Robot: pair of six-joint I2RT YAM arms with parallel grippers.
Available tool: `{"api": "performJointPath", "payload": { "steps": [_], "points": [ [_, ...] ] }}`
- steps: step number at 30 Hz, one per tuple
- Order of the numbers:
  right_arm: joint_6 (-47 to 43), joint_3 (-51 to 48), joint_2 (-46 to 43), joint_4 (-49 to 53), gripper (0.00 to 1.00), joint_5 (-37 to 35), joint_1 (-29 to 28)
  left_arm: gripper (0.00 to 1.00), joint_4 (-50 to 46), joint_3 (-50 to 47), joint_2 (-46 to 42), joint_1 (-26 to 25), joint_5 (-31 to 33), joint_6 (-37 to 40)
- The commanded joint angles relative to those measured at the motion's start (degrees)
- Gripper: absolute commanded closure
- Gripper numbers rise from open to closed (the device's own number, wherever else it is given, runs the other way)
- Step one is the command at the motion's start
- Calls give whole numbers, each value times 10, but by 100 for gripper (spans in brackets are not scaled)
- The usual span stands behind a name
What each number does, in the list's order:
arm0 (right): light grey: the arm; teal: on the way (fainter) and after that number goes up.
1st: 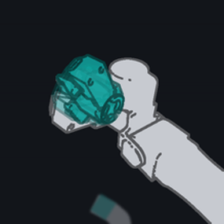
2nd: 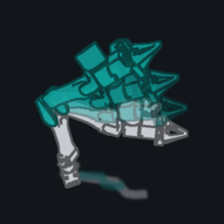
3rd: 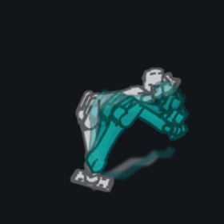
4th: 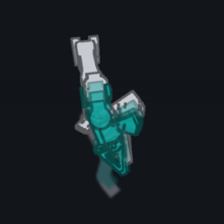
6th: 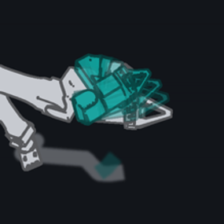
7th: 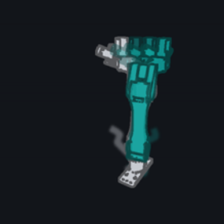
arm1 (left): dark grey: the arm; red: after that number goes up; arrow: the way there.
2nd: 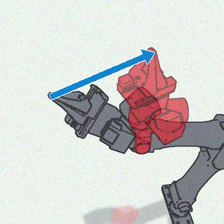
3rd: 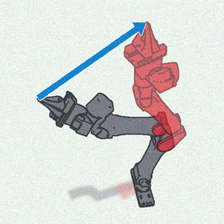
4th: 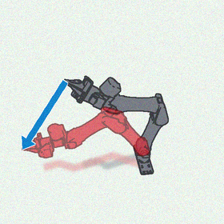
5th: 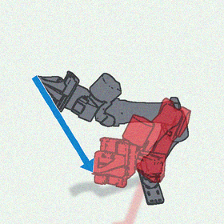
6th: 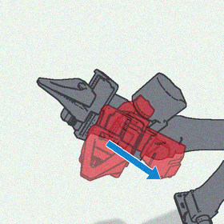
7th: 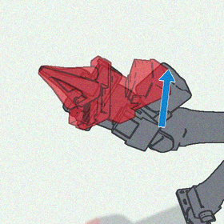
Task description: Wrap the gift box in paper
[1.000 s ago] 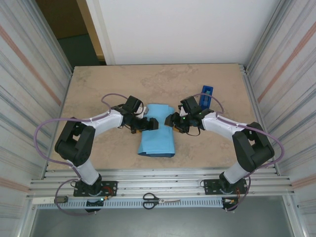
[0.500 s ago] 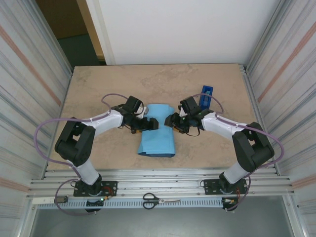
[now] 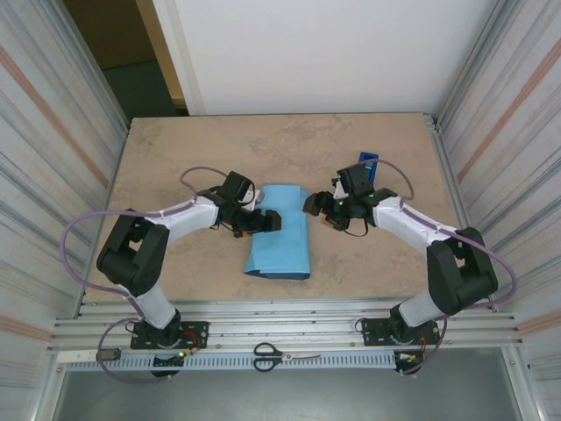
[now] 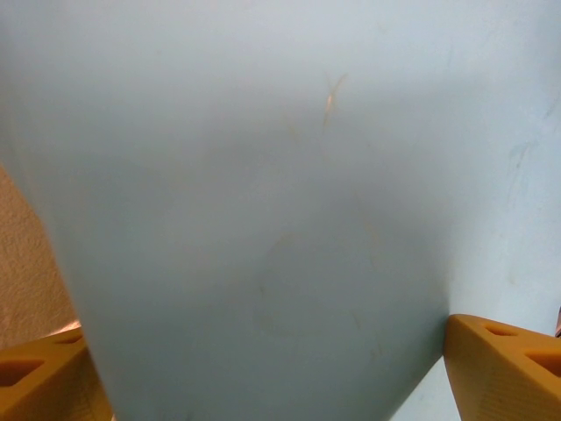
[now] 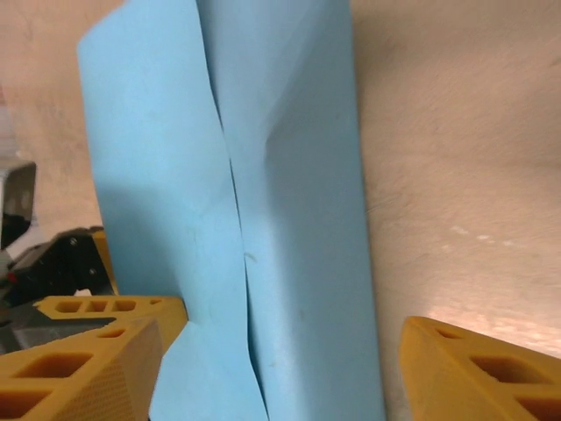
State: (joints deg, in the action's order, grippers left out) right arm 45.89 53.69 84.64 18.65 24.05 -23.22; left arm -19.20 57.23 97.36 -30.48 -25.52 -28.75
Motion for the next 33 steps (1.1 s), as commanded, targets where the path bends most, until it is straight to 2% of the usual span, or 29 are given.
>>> {"api": "performJointPath", "payload": {
  "steps": [1, 6, 9, 14, 24, 33],
  "points": [
    [-39, 19, -35, 34, 36, -2, 57, 10, -43, -34, 35, -11, 47, 8],
    [-89, 56, -33, 56, 51, 5, 158, 10, -42, -34, 38, -11, 45, 18],
    [-95, 87, -2, 64, 57, 22, 217, 10, -44, -34, 41, -11, 44, 20],
    [-106, 136, 74, 64, 67, 53, 278, 10, -42, -32, 45, -11, 43, 20],
    [-124, 207, 195, 74, 72, 92, 300, 10, -41, -31, 49, -10, 43, 23],
    [-113, 222, 249, 53, 72, 135, 312, 11, -36, -35, 53, -11, 44, 23]
  ]
}}
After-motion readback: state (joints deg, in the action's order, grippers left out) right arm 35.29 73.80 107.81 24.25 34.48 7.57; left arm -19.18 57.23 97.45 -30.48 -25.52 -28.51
